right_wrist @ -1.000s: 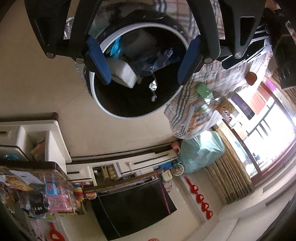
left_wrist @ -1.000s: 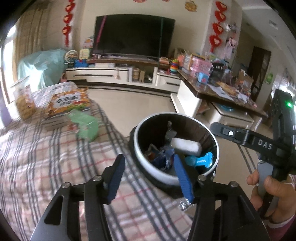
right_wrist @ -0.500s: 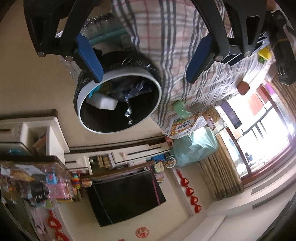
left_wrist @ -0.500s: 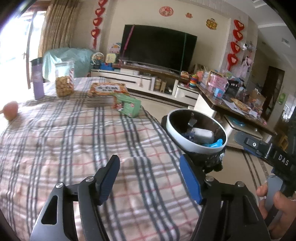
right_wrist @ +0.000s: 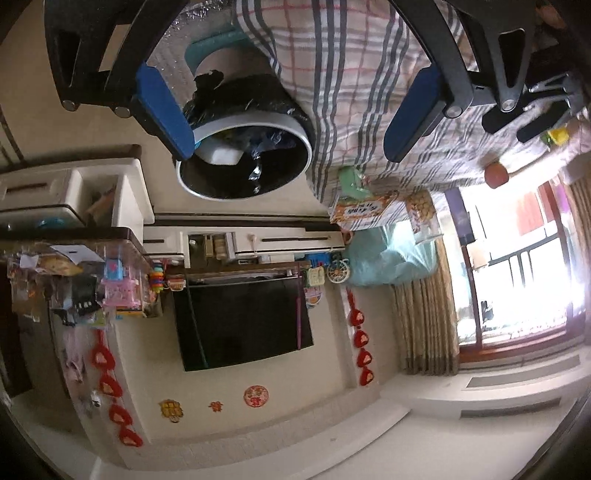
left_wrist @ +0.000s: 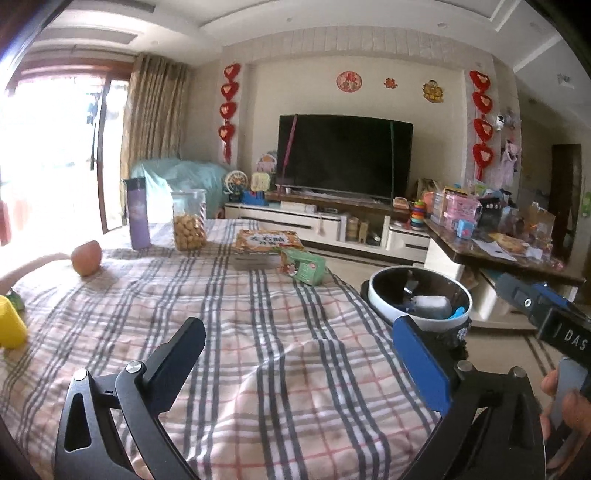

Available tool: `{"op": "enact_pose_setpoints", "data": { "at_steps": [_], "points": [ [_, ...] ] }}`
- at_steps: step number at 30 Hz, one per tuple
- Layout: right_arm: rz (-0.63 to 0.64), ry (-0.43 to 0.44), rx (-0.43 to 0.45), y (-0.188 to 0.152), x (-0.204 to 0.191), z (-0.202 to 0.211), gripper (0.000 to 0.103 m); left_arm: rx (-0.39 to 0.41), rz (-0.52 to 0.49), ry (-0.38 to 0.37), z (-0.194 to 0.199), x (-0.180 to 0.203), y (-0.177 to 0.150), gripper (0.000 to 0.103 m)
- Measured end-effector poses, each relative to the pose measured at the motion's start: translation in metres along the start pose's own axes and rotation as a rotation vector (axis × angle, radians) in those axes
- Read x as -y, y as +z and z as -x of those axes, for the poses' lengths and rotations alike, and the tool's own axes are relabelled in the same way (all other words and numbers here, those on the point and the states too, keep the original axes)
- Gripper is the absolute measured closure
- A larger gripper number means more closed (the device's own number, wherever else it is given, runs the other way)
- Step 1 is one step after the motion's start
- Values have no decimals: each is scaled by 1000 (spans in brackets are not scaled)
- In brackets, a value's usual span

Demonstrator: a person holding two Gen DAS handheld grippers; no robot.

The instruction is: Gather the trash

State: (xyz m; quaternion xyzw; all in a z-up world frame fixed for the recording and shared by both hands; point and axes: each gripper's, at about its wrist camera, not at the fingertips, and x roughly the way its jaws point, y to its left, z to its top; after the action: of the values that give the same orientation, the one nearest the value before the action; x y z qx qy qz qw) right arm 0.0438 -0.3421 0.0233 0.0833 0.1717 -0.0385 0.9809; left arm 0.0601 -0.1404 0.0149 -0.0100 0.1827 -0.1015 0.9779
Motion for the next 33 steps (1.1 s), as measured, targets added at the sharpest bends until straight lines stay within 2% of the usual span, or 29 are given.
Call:
{"op": "enact_pose_setpoints", "data": {
  "at_steps": [10, 33],
  "points": [
    [-9, -22, -6, -13, -3, 3, 0, 20, -19, 58, 2, 1, -13, 1],
    [9, -44, 3, -16, -8, 5, 0, 49, -29, 77, 0, -6, -19, 1]
  ]
}}
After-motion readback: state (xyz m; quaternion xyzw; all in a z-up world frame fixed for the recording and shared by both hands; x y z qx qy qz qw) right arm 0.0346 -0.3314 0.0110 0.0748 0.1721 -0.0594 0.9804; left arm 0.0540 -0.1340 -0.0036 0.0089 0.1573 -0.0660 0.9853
